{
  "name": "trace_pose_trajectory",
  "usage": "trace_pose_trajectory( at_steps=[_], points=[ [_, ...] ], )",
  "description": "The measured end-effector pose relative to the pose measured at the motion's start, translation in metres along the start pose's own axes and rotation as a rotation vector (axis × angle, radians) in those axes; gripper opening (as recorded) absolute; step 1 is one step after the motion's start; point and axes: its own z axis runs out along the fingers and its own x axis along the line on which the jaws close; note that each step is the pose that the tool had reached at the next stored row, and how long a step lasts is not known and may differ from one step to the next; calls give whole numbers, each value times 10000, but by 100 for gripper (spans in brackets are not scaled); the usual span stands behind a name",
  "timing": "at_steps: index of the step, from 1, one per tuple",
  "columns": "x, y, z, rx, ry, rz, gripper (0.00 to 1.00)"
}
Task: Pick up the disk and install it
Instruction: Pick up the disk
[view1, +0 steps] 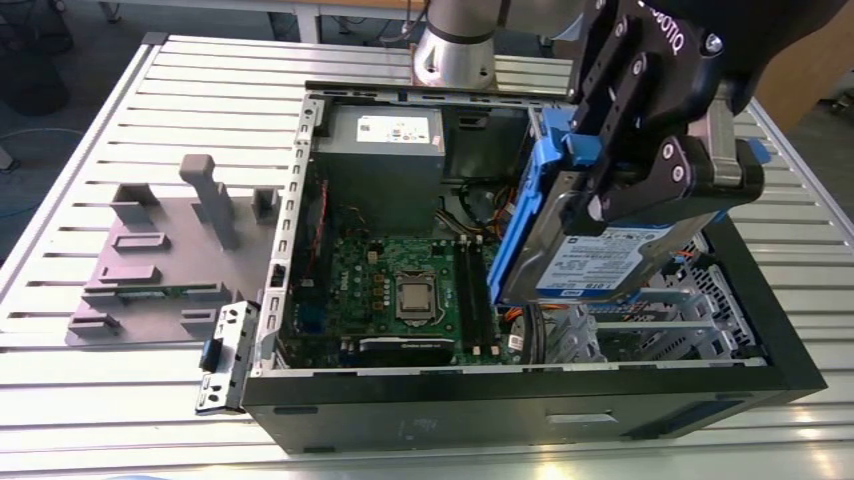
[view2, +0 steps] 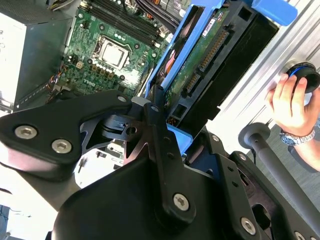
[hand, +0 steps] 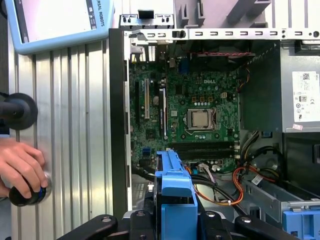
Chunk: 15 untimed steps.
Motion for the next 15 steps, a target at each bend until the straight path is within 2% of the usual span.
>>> trace_pose_trajectory(
  at_steps=[15],
  points=[
    [-2, -53, 9, 0, -1, 0, 36]
  ],
)
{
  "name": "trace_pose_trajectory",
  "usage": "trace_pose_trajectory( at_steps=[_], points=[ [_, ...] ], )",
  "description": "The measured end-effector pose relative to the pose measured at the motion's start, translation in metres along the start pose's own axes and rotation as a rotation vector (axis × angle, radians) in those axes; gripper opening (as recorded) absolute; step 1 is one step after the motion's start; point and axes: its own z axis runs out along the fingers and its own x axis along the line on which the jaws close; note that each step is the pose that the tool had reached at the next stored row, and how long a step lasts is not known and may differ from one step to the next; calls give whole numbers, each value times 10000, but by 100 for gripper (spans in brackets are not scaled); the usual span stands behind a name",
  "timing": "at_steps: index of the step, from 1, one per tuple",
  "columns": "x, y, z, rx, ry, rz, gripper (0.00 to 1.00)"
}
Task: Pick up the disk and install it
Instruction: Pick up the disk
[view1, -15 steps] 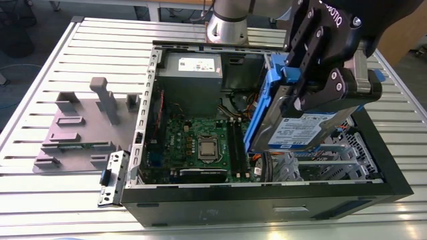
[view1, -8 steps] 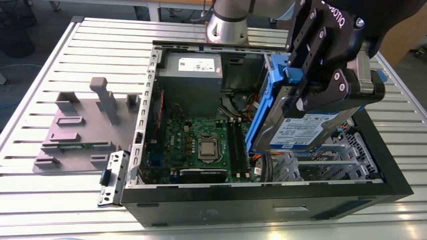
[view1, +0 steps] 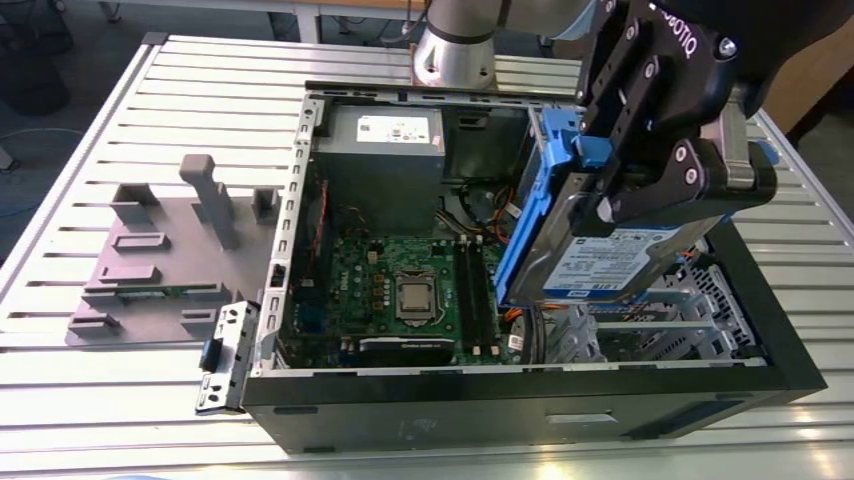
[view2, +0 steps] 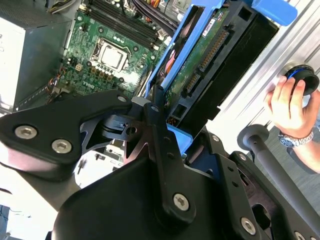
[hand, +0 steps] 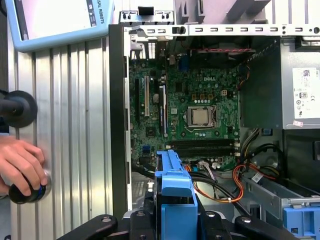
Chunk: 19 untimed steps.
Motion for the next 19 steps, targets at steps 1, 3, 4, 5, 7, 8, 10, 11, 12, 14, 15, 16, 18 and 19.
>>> trace_pose_trajectory(
  at_steps=[1, 3, 4, 5, 7, 8, 10, 11, 12, 14, 15, 16, 18, 19],
  points=[
    [0, -3, 1, 0, 0, 0, 36],
    [0, -10, 2, 0, 0, -1, 36],
    [0, -13, 3, 0, 0, 0, 36],
    [-1, -17, 4, 0, 0, -1, 36],
    [-1, -25, 6, 0, 0, -1, 36],
    [-1, -29, 7, 0, 0, -1, 36],
    [-1, -40, 9, 0, 1, -1, 36],
    [-2, -46, 10, 0, 1, -1, 36],
    [-2, -51, 11, 0, 1, -1, 36],
    [-2, -62, 13, 0, 2, -1, 36],
    [-2, -67, 15, 0, 1, 0, 36],
    [-1, -73, 16, -1, 1, 0, 36],
    [1, -84, 20, 0, -6, 0, 36],
    [2, -90, 23, 0, -10, 0, 36]
  ],
)
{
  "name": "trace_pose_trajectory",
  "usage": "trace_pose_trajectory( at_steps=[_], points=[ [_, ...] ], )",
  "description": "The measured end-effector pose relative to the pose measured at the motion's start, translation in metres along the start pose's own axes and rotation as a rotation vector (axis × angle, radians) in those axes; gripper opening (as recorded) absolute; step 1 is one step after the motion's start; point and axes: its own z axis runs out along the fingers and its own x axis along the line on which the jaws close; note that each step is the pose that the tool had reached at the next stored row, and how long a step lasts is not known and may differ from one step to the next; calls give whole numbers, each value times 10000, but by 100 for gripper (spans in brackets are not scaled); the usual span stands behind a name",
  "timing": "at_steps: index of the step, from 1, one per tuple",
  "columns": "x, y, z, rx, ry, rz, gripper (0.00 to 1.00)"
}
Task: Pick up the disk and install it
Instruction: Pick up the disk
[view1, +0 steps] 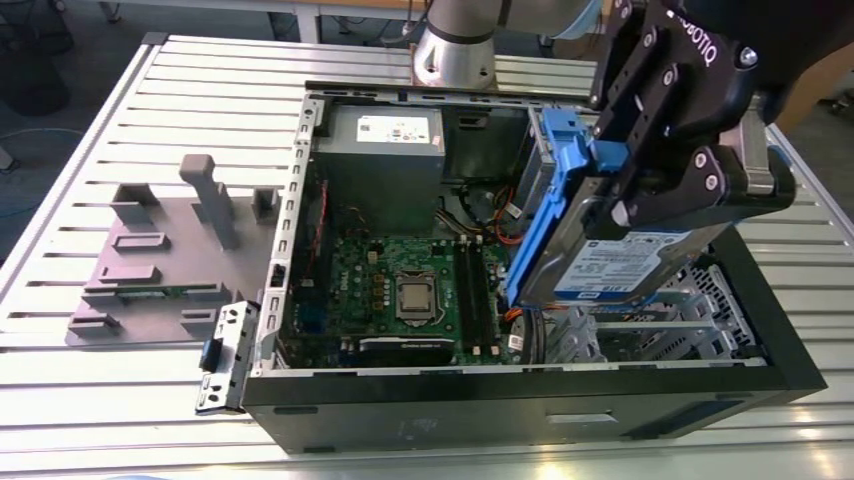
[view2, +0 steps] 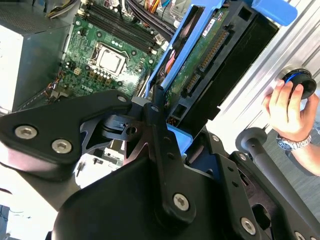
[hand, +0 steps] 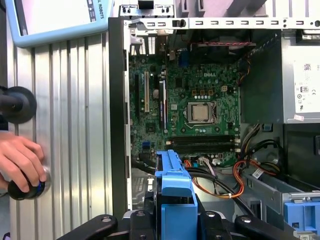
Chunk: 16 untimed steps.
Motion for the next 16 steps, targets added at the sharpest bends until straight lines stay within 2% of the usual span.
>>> trace_pose_trajectory(
  at_steps=[5, 10, 16],
  points=[
    [5, -43, 12, -1, -38, 40, 36],
    [4, -81, 31, 0, -108, 149, 36],
    [3, -131, 38, -1, -115, 158, 36]
  ],
)
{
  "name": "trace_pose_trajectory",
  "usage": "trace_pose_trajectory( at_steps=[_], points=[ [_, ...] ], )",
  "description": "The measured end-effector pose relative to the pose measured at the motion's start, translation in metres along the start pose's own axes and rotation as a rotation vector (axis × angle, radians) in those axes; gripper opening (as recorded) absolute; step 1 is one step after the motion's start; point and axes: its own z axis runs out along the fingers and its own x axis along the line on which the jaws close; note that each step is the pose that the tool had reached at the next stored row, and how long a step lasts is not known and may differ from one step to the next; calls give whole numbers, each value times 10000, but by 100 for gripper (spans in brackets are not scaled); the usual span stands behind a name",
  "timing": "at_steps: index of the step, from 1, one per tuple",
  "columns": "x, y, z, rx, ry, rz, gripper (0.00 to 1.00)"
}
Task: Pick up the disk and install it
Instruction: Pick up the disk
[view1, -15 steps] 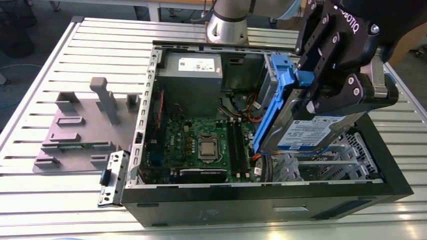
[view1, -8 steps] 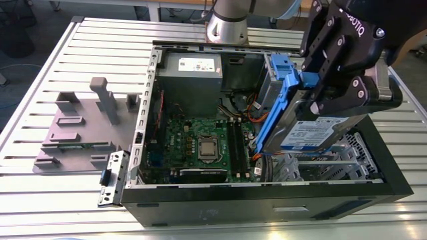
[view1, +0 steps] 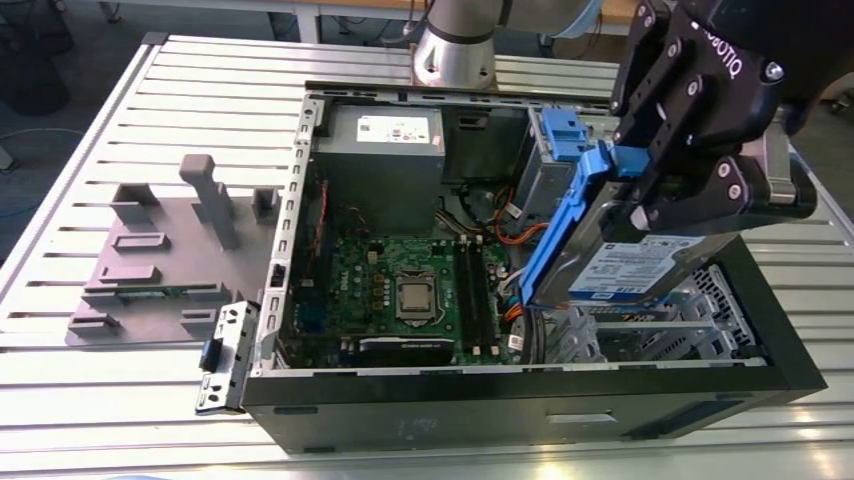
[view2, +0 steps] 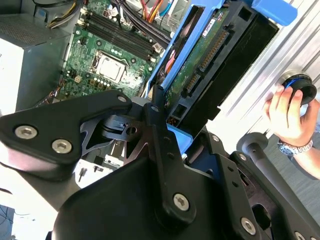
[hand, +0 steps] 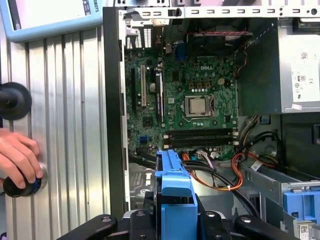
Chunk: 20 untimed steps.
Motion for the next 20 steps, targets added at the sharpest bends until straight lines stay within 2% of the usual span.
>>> trace_pose_trajectory(
  at_steps=[20],
  points=[
    [-3, -85, 14, 0, -1, 0, 36]
  ],
)
